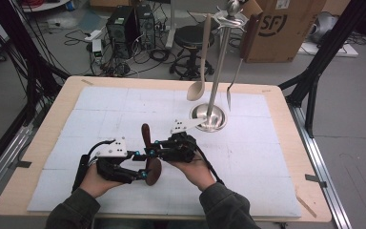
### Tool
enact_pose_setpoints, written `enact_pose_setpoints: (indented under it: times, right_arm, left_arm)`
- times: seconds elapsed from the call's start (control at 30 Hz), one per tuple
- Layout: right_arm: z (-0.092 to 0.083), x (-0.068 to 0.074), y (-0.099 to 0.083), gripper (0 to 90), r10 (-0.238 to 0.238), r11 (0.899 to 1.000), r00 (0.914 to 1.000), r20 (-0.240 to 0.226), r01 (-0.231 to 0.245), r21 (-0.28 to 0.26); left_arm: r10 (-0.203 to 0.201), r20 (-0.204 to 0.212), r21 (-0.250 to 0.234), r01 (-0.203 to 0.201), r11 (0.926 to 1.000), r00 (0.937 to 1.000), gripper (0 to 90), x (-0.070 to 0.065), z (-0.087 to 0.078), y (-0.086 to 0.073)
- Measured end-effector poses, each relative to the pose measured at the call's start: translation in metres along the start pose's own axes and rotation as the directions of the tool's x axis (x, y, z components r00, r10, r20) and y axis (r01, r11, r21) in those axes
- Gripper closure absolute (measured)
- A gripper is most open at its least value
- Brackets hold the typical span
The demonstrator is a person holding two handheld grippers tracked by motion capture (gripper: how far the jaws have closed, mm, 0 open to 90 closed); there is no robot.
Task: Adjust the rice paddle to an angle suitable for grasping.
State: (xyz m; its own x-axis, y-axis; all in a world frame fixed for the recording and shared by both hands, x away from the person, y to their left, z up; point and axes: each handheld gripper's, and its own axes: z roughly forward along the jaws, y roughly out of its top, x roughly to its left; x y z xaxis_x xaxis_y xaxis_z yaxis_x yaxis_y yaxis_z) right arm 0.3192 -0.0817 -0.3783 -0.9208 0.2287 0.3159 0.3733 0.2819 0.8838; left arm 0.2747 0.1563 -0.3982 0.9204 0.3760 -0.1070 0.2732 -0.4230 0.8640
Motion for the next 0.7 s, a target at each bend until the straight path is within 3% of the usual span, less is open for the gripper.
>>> enact_pose_setpoints:
  times: [0.47,0.7]
  right_arm:
    - [-0.003,0.006,-0.004,76.6,-0.036,0.999,0.9987,0.036,0.036,-0.004]
    - [-0.011,0.008,-0.005,75.3,-0.081,0.997,0.9966,0.011,0.081,0.008]
  left_arm:
    - [0.010,0.010,0.013,-0.010,0.9999,0.9999,65.7,0.002,-0.002,-0.001]
    - [0.020,0.006,0.014,-0.020,0.9997,0.9998,77.0,0.002,-0.002,-0.002]
